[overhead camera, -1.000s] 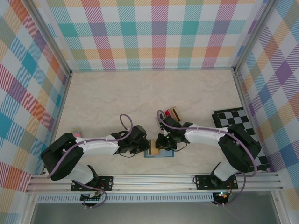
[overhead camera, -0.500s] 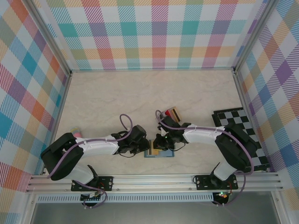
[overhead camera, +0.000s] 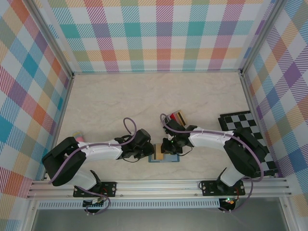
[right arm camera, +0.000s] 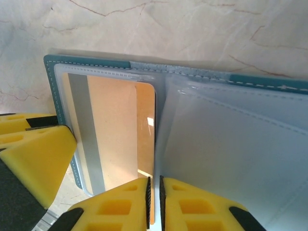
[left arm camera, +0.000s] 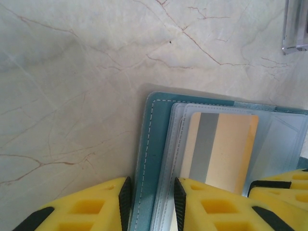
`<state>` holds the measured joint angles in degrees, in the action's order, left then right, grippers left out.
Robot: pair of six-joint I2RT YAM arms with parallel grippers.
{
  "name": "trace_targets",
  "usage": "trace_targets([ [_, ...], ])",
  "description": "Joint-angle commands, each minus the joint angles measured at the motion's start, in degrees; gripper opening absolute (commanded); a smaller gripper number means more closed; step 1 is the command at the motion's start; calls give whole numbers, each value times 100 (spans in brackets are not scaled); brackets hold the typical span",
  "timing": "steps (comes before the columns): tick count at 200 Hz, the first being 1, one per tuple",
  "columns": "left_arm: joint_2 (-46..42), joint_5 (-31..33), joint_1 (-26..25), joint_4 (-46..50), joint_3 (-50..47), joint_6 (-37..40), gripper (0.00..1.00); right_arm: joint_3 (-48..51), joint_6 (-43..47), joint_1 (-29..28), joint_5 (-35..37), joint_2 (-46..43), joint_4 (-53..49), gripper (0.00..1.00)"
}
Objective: Put the credit cards into the card holder
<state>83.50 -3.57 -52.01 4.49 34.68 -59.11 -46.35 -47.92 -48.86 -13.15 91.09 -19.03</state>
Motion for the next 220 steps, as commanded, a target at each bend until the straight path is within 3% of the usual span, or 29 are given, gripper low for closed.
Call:
trace_targets([
  [1, 108, -196, -99, 4, -84, 35, 31, -90, 47, -36, -305, 179, 244, 13],
  [85, 150, -201, -99, -8, -101, 31, 31, -134, 47, -119, -653, 261, 650, 13],
  [120, 149, -32, -99, 220, -133, 23, 30, -320, 351, -121, 582, -118, -791, 18],
  [220, 237, 105, -98, 317, -259, 49, 29, -237, 633, -98, 1657, -74, -1864, 18],
])
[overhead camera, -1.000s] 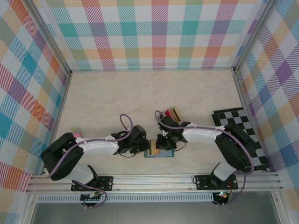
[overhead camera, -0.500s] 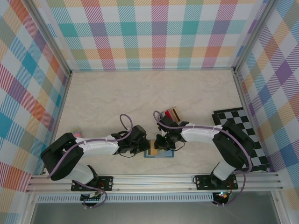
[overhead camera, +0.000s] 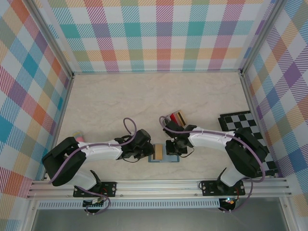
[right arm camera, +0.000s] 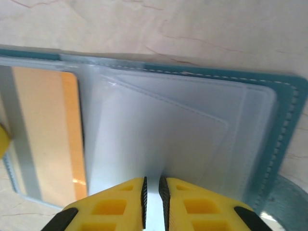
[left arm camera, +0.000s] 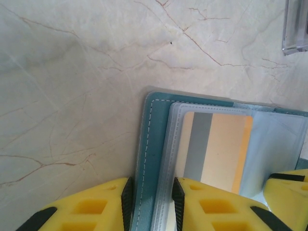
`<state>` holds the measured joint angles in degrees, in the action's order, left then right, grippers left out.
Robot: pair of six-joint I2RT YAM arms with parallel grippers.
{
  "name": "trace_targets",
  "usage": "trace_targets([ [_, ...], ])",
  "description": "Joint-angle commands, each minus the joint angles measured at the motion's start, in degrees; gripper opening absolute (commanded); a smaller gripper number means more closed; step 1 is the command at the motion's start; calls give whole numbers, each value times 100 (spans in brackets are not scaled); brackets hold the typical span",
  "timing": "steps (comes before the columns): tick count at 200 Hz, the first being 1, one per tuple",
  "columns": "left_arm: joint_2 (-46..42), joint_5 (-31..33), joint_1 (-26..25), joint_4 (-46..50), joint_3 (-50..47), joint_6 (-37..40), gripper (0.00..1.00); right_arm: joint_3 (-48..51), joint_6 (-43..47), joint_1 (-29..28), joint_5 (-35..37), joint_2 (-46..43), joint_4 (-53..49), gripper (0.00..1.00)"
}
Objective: Put the credit cards into the card holder
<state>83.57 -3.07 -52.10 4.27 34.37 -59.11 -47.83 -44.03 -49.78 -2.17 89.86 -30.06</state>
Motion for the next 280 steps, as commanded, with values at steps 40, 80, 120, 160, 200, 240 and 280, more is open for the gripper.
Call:
trace_targets([
  [40, 235, 35, -90, 296, -229, 69, 30, -192, 482, 3, 880, 57, -971, 18],
  [80, 162, -16, -95, 248, -207, 110, 31, -459, 620, -10, 718, -345, -955, 21],
  [120, 138, -61, -90, 259, -116, 151, 31, -175, 357, -13, -445, -732, 170, 14],
  [160, 64, -80, -90, 283, -63, 163, 32, -179, 223, -32, -1067, -267, 705, 12],
  [200, 41, -60, -90, 326, -53, 166, 32, -364, 149, -63, -902, 309, 526, 9],
  [240, 39, -85, -90, 285, -55, 154, 32, -210, 94, -67, -1337, 564, 1094, 9],
  [280, 37, -167, -99, 50, -175, 53, 32, -266, 26, -69, -1520, 638, 1335, 9],
])
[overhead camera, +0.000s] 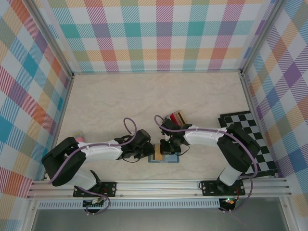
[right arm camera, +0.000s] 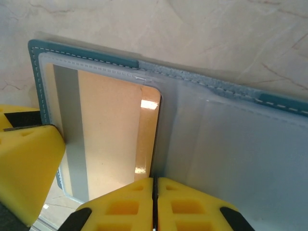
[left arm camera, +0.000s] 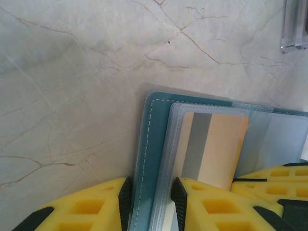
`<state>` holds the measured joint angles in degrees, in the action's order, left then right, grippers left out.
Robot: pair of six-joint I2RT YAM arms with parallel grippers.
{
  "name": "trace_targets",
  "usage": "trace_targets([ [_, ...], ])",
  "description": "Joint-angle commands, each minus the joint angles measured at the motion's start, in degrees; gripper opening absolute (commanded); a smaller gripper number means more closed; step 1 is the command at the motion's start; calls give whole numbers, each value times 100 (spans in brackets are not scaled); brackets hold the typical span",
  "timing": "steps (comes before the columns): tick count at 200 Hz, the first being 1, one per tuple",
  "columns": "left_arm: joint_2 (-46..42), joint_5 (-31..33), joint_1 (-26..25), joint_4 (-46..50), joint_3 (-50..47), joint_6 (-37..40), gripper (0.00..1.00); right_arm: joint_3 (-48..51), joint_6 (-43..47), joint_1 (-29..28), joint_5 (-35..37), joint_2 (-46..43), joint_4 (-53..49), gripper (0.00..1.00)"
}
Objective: Put the credit cards into the card holder
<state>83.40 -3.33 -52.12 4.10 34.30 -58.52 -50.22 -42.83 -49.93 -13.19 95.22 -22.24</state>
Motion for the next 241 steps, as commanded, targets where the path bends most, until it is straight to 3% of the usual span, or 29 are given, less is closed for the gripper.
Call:
trace_targets([
  [1, 50, -141, -97, 62, -174, -13, 32, -30, -94, -57, -411, 98, 549, 9],
  [36, -144, 43, -105, 234, -188, -80, 35, -223, 190, -46, 321, -311, -302, 12],
  [54, -453, 291, -106, 514, -131, -89, 42, -427, 506, 10, 902, -808, -940, 16],
  [92, -1075, 843, -80, 1133, 125, 18, 53, -986, 1315, 703, 1904, -1440, -1902, 28],
  [116, -1180, 807, 144, 1130, 192, 69, 58, -1481, 1964, 946, 2336, -1129, -2156, 37],
  [149, -1054, 334, 634, 803, 194, 113, 59, -2293, 2627, 929, 2455, -231, -2428, 41],
  [187, -648, -168, 1051, 365, 404, 141, 62, -2876, 3035, 765, 2853, 553, -2511, 43],
  [241, -446, -225, 1213, 222, 552, 87, 67, -3376, 3227, 590, 3570, 1313, -2601, 43],
])
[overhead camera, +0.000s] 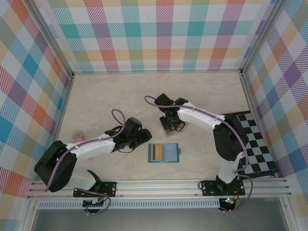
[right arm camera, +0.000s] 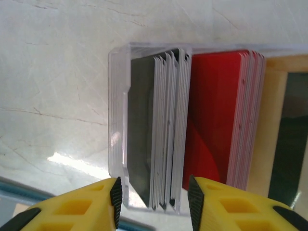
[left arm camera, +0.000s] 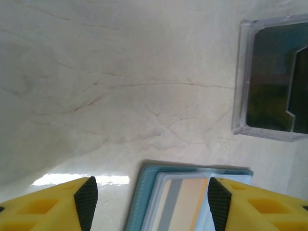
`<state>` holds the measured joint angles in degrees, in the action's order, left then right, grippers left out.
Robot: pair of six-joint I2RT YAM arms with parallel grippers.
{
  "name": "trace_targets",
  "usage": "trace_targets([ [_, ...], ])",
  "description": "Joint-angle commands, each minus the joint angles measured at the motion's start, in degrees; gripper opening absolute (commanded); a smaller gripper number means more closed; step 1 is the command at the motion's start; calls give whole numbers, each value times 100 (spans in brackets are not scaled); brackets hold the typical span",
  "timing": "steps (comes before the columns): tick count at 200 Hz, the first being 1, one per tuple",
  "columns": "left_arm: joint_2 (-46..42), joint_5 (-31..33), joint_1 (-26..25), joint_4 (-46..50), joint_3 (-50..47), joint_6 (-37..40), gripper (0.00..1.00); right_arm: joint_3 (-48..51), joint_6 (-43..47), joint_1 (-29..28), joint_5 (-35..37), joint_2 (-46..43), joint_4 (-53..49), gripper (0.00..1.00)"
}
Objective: Put the credit cards into the card holder
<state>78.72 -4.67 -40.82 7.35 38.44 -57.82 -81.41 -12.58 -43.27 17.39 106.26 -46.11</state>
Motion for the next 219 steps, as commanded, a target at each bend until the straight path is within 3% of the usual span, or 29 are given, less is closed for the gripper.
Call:
trace_targets([
  [1, 21, -89, 83, -99, 138, 17, 67, -264, 203, -77, 525, 219, -215, 43],
  [68, -294, 142, 128, -14, -112, -128, 68, -489, 278, -200, 1085, 689, -285, 41],
  [125, -335, 118, 127, -19, -170, -168, 69, -438, 273, -215, 1516, 437, -248, 40],
  [219, -331, 80, 127, 6, -152, -177, 68, -411, 265, -220, 1491, 361, -295, 20],
])
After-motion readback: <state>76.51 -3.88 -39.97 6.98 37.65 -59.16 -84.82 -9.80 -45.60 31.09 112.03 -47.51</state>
